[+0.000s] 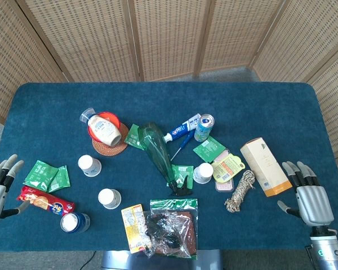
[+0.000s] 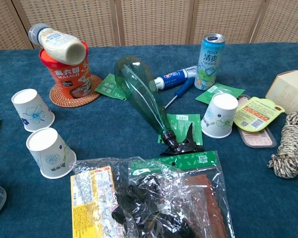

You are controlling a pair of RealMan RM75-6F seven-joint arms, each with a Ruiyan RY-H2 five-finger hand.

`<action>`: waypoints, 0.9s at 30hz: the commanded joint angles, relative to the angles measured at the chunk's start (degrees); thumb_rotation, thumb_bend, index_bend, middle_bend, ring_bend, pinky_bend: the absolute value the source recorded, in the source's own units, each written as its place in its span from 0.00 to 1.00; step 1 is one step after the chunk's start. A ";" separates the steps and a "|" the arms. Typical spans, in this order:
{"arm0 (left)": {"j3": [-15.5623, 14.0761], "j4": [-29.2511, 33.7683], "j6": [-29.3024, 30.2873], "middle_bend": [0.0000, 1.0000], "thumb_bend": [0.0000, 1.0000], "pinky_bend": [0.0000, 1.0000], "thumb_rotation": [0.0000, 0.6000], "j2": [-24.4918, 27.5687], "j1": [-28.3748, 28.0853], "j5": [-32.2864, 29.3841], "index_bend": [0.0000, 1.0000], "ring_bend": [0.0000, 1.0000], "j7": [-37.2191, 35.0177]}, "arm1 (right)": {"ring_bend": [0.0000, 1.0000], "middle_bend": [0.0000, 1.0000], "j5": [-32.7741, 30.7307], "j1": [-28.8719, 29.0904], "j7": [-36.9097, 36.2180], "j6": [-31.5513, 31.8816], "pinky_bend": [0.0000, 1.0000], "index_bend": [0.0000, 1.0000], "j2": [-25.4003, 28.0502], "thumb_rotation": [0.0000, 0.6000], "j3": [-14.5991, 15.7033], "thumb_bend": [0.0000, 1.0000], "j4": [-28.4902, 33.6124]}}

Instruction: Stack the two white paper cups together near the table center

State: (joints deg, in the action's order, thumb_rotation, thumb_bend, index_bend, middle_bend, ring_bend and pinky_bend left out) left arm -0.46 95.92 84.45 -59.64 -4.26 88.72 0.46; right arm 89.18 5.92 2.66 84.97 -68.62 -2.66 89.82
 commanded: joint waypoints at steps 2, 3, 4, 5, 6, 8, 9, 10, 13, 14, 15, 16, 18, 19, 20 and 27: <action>-0.03 0.04 0.03 0.00 0.22 0.00 1.00 0.06 0.04 0.02 0.00 0.00 -0.07 | 0.00 0.00 0.06 0.03 0.08 -0.14 0.14 0.00 -0.04 1.00 0.12 0.03 -0.02; -0.02 0.05 0.02 0.00 0.22 0.00 1.00 0.07 0.03 0.00 0.00 0.00 -0.09 | 0.00 0.00 0.09 0.03 0.10 -0.15 0.14 0.00 -0.06 1.00 0.15 0.03 -0.03; 0.00 0.04 0.02 0.00 0.22 0.00 1.00 0.08 0.03 -0.02 0.00 0.00 -0.12 | 0.00 0.00 0.10 0.03 0.08 -0.14 0.14 0.00 -0.07 1.00 0.15 0.03 -0.01; 0.02 0.03 0.01 0.00 0.22 0.00 1.00 0.09 0.01 -0.03 0.00 0.00 -0.16 | 0.00 0.00 0.11 0.02 0.08 -0.12 0.14 0.00 -0.07 1.00 0.16 0.03 0.01; 0.06 -0.01 -0.06 0.00 0.22 0.00 1.00 0.10 -0.03 -0.08 0.00 0.00 -0.23 | 0.00 0.00 0.11 0.01 0.10 -0.10 0.14 0.00 -0.05 1.00 0.16 0.02 0.02; 0.20 -0.09 -0.62 0.00 0.22 0.00 1.00 0.04 -0.38 -0.27 0.00 0.00 -0.44 | 0.00 0.00 0.04 -0.04 0.08 0.00 0.14 0.00 -0.01 1.00 0.11 0.02 0.14; 0.34 -0.14 -1.14 0.00 0.22 0.00 1.00 0.05 -0.79 -0.27 0.00 0.00 -0.61 | 0.00 0.00 0.00 -0.07 0.12 0.06 0.14 0.00 0.00 1.00 0.07 0.03 0.15; 0.71 -0.34 -1.99 0.00 0.22 0.00 1.00 -0.08 -1.54 -0.34 0.00 0.00 -1.21 | 0.00 0.00 -0.10 -0.08 0.23 0.08 0.14 0.00 -0.02 1.00 0.01 0.03 0.14; 1.68 -0.02 -6.94 0.00 0.22 0.00 1.00 0.43 -4.60 -1.72 0.00 0.00 -2.49 | 0.00 0.00 -0.26 -0.06 0.18 0.09 0.14 0.00 -0.01 1.00 -0.11 0.02 0.30; 2.07 0.59 -9.01 0.00 0.22 0.00 1.00 0.95 -5.82 -2.43 0.00 0.00 -2.65 | 0.00 0.00 -0.20 -0.06 0.14 0.17 0.14 0.00 0.01 1.00 -0.15 0.02 0.39; 2.71 1.56 -11.70 0.00 0.22 0.00 1.00 1.74 -7.52 -3.47 0.00 0.00 -2.45 | 0.00 0.00 -0.12 -0.09 0.02 0.36 0.14 0.00 0.06 1.00 -0.20 0.02 0.51; 3.26 2.26 -13.60 0.00 0.22 0.00 1.00 2.27 -8.81 -4.26 0.00 0.00 -2.00 | 0.00 0.00 -0.04 -0.10 -0.09 0.47 0.14 0.00 0.11 1.00 -0.22 0.02 0.61; 4.54 3.72 -17.96 0.00 0.22 0.00 1.00 3.10 -11.77 -6.55 0.00 0.00 -0.09 | 0.00 0.00 0.14 -0.15 -0.29 0.65 0.14 0.00 0.23 1.00 -0.19 0.03 0.84; 5.05 4.38 -19.88 0.00 0.22 0.00 1.00 3.31 -13.03 -7.75 0.00 0.00 0.85 | 0.00 0.00 0.15 -0.17 -0.38 0.65 0.14 0.00 0.30 1.00 -0.17 0.03 0.92; 5.54 4.98 -21.86 0.00 0.22 0.00 1.00 3.47 -14.29 -9.08 0.00 0.00 1.74 | 0.00 0.00 0.20 -0.18 -0.44 0.65 0.14 0.00 0.36 1.00 -0.13 0.03 0.98; 8.40 7.86 -32.85 0.00 0.22 0.01 1.00 1.54 -23.75 -21.53 0.00 0.00 14.74 | 0.00 0.00 0.42 -0.21 -0.76 0.69 0.14 0.00 0.64 1.00 -0.03 0.02 1.38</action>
State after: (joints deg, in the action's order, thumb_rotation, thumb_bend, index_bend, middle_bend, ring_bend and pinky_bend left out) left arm 6.20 101.87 56.26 -57.16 -23.22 73.07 8.83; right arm 89.61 5.71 1.91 85.65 -67.98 -2.69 91.20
